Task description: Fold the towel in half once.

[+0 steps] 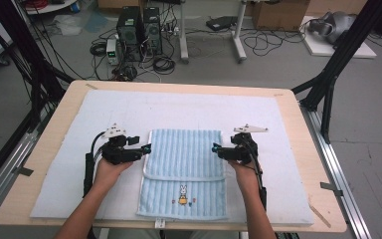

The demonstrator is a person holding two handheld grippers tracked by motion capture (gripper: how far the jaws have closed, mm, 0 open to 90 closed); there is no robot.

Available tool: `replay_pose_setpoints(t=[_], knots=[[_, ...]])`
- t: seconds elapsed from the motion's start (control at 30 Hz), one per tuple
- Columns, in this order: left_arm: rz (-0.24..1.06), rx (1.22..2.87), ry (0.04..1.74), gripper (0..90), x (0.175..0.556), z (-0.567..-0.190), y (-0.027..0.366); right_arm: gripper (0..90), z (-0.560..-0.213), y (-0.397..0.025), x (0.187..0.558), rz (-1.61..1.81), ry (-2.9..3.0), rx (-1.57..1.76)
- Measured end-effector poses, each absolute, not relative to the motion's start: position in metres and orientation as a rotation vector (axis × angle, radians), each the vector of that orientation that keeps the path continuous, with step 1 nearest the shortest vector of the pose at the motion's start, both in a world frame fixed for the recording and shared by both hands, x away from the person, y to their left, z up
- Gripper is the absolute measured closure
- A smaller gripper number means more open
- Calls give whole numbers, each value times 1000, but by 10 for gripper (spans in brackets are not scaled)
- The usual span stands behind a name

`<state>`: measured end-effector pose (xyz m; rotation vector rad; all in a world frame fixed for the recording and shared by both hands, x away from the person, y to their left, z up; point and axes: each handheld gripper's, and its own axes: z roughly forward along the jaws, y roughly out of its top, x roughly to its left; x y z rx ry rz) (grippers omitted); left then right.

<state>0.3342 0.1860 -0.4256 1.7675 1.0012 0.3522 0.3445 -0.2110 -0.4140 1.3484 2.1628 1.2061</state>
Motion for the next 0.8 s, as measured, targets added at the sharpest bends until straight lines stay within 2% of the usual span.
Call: replay_pose_setpoints(t=[0.03,0.07,0.23,0.37,0.43,0.53,0.6,0.8], knots=[[364,1775,997,211,331,-425,186,165,-413,-212,340,1215,2168,1294],[358,1777,983,173,328,-424,186,164,-412,-213,334,1215,2170,1241],[360,1728,906,181,311,-425,191,112,-411,-222,309,1224,2147,1179],[351,1745,880,181,302,-425,189,111,-414,-227,296,1245,2139,1211],[345,1746,862,235,299,-425,189,112,-417,-227,289,1265,2151,1186],[342,1755,855,235,295,-427,188,125,-423,-224,280,1227,2142,1174],[336,1760,856,224,293,-428,187,171,-427,-224,274,1245,2132,1162],[342,1734,877,245,287,-433,191,176,-430,-224,265,1256,2127,1153]])
